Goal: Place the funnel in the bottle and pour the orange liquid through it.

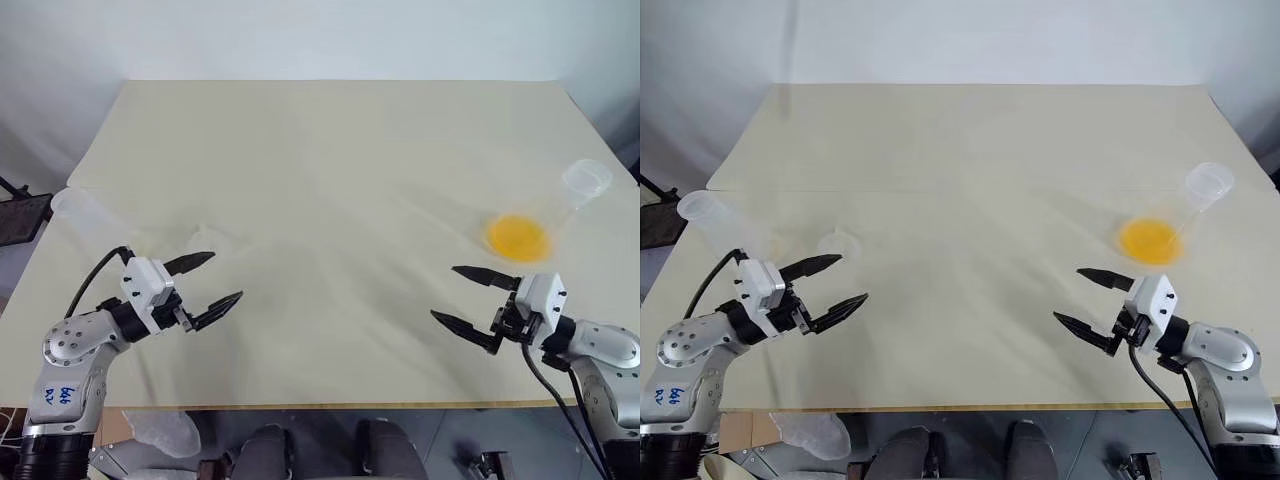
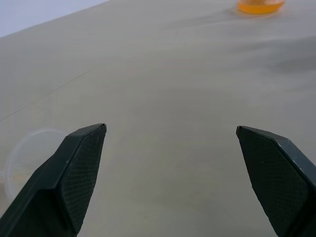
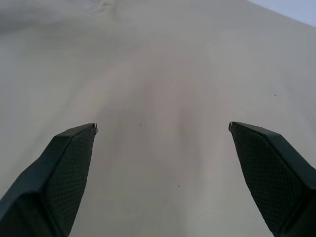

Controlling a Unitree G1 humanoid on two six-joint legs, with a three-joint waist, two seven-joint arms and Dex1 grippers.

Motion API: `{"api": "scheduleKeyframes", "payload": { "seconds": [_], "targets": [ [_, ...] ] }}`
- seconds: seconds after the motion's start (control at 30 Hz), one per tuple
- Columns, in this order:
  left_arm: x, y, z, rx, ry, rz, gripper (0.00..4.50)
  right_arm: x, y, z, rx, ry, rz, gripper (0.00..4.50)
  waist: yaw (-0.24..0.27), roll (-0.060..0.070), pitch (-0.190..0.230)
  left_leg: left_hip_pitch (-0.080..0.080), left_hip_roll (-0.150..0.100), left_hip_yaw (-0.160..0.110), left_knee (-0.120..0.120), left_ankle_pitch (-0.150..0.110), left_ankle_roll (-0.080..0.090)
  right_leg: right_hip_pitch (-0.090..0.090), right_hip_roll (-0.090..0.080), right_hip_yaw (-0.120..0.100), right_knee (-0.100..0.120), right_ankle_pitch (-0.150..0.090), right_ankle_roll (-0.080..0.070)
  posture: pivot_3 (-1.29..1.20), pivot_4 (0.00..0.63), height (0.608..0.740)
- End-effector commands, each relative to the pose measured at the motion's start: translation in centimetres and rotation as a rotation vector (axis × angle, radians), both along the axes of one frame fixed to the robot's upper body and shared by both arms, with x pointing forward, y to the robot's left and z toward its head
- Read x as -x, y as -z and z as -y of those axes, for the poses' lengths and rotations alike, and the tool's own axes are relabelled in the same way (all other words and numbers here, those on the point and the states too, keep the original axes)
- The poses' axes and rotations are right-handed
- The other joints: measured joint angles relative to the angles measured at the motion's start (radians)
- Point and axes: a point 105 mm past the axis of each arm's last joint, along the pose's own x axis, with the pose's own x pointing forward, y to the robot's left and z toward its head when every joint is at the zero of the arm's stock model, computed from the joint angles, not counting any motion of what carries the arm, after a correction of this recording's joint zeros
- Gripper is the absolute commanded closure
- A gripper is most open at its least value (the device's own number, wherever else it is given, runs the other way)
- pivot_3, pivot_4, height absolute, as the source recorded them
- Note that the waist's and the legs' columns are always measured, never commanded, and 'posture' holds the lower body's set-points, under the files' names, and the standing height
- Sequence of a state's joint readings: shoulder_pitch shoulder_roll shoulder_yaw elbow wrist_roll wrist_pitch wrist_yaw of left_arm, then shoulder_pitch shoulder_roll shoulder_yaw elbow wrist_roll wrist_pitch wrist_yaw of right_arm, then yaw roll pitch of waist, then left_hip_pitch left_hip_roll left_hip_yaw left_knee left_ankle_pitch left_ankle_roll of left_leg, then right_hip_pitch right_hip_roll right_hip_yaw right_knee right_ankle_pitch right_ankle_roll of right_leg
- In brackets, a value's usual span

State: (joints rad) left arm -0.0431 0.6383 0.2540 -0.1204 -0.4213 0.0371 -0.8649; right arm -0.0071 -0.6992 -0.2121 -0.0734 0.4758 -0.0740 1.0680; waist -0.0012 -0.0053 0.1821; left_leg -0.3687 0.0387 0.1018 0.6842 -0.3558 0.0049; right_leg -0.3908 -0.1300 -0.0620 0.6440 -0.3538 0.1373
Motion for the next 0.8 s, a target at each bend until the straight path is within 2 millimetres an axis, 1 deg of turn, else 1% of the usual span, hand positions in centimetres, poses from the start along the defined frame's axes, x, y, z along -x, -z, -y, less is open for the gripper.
{"api": "scheduleKeyframes", "payload": {
  "seconds": [0.03,0.13,0.2,0.33,0.37,0.4,0.43,0.5,0.53,0.67,0.73,0.8],
  "targets": [
    [-0.3,-1.1,0.3,-0.015,0.001,0.063,0.0,0.1,-1.1,0.5,-0.01,0.002,0.042,0.01,0.001,0.0,0.0,0.0,0.0,0.0,0.0,0.0,0.0,0.0,0.0,0.0,0.0,0.0,0.0,0.0,0.15,0.74],
    [-0.4,-1.7,0.2,0.041,-0.016,0.073,0.0,0.2,-0.9,0.3,-0.006,-0.014,0.031,0.01,0.001,0.0,0.0,0.0,-0.001,-0.001,0.0,0.0,0.0,0.0,0.0,-0.001,0.0,0.0,0.0,0.0,0.15,0.74],
    [-0.2,-1.8,-0.2,0.066,-0.033,0.076,0.0,0.1,-1.0,-0.2,-0.013,-0.03,0.034,0.01,0.0,0.0,0.0,0.0,-0.001,-0.001,0.0,0.0,0.0,0.0,-0.001,-0.001,0.0,0.0,0.001,0.0,0.15,0.74],
    [0.7,-1.8,-2.0,0.151,-0.117,0.081,0.0,-0.9,-1.8,-1.9,-0.048,-0.077,0.063,0.01,-0.012,0.0,0.0,0.0,0.001,-0.001,0.0,0.0,0.0,0.0,0.0,-0.002,0.001,0.0,0.0,0.0,0.15,0.74],
    [1.0,-1.8,-2.8,0.186,-0.164,0.083,0.0,-1.1,-2.1,-2.5,-0.062,-0.091,0.071,0.01,-0.017,0.0,0.0,0.0,0.001,-0.001,0.0,0.0,0.0,0.0,0.0,-0.003,0.001,0.0,0.0,0.0,0.15,0.74],
    [1.5,-1.4,-4.3,0.218,-0.266,0.087,0.0,-1.3,-2.6,-3.4,-0.088,-0.113,0.084,0.01,-0.025,0.0,0.0,0.0,0.001,-0.002,0.0,0.0,0.0,0.0,0.0,-0.003,0.002,0.0,0.0,0.0,0.15,0.74],
    [1.9,-1.0,-5.4,0.238,-0.339,0.089,0.0,-1.5,-2.9,-4.0,-0.105,-0.129,0.092,0.01,-0.026,0.0,0.0,0.0,0.002,-0.002,0.0,0.0,0.0,0.0,0.0,-0.003,0.002,0.001,0.0,0.0,0.15,0.74],
    [3.4,0.0,-7.7,0.266,-0.499,0.092,0.0,-1.7,-3.5,-5.3,-0.142,-0.156,0.109,0.01,-0.028,-0.001,0.0,0.0,0.002,-0.003,0.0,0.0,0.0,0.0,-0.001,-0.004,0.002,0.001,0.0,0.0,0.15,0.74],
    [3.9,0.3,-8.3,0.274,-0.545,0.094,0.0,-1.8,-3.6,-5.7,-0.153,-0.163,0.113,0.01,-0.028,-0.001,0.0,0.0,0.001,-0.003,0.0,0.0,0.0,0.0,-0.001,-0.004,0.002,0.001,0.0,0.0,0.15,0.74],
    [7.4,1.7,-12.9,0.387,-0.857,0.127,0.0,-2.3,-4.4,-7.8,-0.209,-0.207,0.132,0.01,-0.025,-0.004,-0.001,-0.001,0.0,-0.005,0.001,0.0,0.0,0.002,-0.002,-0.006,0.001,0.001,0.0,0.0,0.15,0.74],
    [8.7,2.2,-14.2,0.427,-0.952,0.133,0.0,-2.3,-4.5,-8.6,-0.216,-0.233,0.136,0.01,-0.021,-0.006,-0.002,0.0,0.0,-0.007,0.001,0.0,0.0,0.003,-0.003,-0.007,0.0,0.001,0.0,0.0,0.15,0.74],
    [9.6,2.8,-15.1,0.433,-1.02,0.138,0.0,-2.3,-4.6,-9.4,-0.214,-0.261,0.142,0.01,-0.017,-0.007,-0.003,0.0,0.0,-0.009,0.001,0.0,0.0,0.004,-0.004,-0.009,0.0,0.001,0.0,0.0,0.15,0.74]
  ]
}}
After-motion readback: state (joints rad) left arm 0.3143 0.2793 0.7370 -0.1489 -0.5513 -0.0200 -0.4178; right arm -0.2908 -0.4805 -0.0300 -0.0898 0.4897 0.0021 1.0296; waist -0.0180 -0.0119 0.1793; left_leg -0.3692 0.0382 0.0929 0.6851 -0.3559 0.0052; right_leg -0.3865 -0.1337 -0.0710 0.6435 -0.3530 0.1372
